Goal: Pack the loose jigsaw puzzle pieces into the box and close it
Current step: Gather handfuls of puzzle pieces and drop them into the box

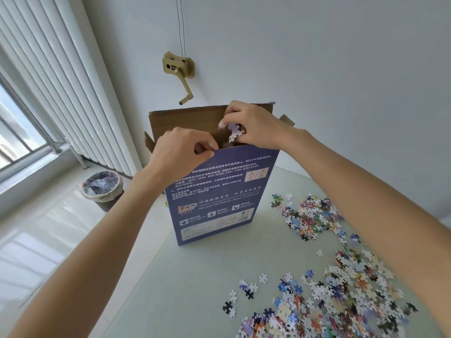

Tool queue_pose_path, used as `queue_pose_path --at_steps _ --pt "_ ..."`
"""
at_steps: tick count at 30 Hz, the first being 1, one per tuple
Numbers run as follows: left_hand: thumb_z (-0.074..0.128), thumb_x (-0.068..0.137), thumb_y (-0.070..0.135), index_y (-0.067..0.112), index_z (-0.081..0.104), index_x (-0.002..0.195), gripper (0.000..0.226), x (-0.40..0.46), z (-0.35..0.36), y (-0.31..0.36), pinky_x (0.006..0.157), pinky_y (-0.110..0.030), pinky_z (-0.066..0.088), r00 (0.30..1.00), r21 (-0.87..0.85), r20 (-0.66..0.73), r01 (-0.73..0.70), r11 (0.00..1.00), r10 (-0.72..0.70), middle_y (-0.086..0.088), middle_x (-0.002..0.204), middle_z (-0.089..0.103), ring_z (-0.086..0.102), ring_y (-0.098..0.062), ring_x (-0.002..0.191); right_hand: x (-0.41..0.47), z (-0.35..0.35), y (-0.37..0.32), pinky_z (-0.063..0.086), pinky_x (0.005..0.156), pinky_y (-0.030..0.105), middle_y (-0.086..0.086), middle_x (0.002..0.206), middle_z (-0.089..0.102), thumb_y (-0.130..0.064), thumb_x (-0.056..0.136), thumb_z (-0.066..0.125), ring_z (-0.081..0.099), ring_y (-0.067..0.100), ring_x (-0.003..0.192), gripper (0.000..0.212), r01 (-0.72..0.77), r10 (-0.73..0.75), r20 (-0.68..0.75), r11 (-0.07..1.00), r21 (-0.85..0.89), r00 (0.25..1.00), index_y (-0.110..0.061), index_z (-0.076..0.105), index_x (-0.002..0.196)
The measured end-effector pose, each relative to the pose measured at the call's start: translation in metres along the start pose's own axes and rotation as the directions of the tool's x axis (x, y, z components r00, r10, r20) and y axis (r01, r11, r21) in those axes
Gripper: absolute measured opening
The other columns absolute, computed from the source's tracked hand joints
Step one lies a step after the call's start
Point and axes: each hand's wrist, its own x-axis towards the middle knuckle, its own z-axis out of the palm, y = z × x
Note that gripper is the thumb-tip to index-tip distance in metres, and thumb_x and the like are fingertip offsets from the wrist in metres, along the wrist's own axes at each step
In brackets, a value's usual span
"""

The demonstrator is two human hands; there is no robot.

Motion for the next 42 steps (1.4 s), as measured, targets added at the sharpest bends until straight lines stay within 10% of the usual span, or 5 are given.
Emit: queue_pose_path --at_steps 16,25,32,37,42 --pt "0.061 0.086 0.034 0.031 0.07 0.094 0.012 -0.006 0.007 -0.004 0.065 -0.027 0.054 0.996 0.034 -0.067 -0.051 0.998 0.054 0.014 0.083 0.069 0.061 -0.002 0.073 -0.012 0.017 -0.01 0.048 0.076 0.03 -0.001 0.101 0.066 -0.01 0.089 0.056 0.057 0.011 0.083 0.018 -0.072 0.076 -0.186 0.997 0.032 0.98 -0.016 0.07 0.098" --pt "0.057 0.089 0.024 0.014 0.071 0.094 0.018 -0.057 0.049 0.022 0.059 -0.019 0.047 0.8 0.124 -0.418 -0.419 0.899 0.431 0.002 0.084 0.071 0.062 -0.013 0.08 -0.136 0.086 -0.034 0.041 0.075 0.013 0.003 0.092 0.071 -0.017 0.091 0.055 0.063 0.014 0.081 0.018 -0.199 0.201 -0.643 0.977 0.077 0.739 -0.008 0.068 0.098" --pt "0.058 0.087 0.022 0.024 0.066 0.108 0.023 -0.153 0.165 0.032 0.069 -0.033 0.056 0.987 -0.253 0.09 -0.107 0.961 0.134 0.009 0.093 0.069 0.063 -0.01 0.085 -0.278 0.213 -0.055 0.041 0.097 0.03 0.005 0.118 0.062 -0.011 0.087 0.06 0.055 0.02 0.109 0.032 -0.627 0.635 0.025 0.754 0.196 0.772 -0.01 0.06 0.119" --pt "0.065 0.082 0.046 0.032 0.024 0.145 0.076 -0.2 0.23 0.032 0.1 -0.039 0.042 0.709 0.022 0.698 0.117 0.993 -0.099 -0.001 0.144 0.036 0.036 -0.022 0.128 -0.337 0.265 -0.048 0.013 0.112 0.056 0.009 0.154 0.01 -0.058 0.074 0.065 0.011 0.037 0.14 0.083 -0.784 0.751 0.401 0.61 -0.115 0.525 -0.027 0.027 0.141" --pt "0.071 0.06 0.068 0.024 0.002 0.149 0.121 -0.233 0.269 0.048 0.105 -0.046 0.035 0.529 0.167 0.821 0.139 0.976 -0.215 -0.011 0.152 0.009 0.016 -0.032 0.137 -0.363 0.276 -0.043 -0.001 0.106 0.066 0.014 0.154 -0.017 -0.072 0.058 0.067 -0.011 0.045 0.138 0.118 -0.869 0.796 0.524 0.457 -0.191 0.303 -0.035 -0.003 0.146"
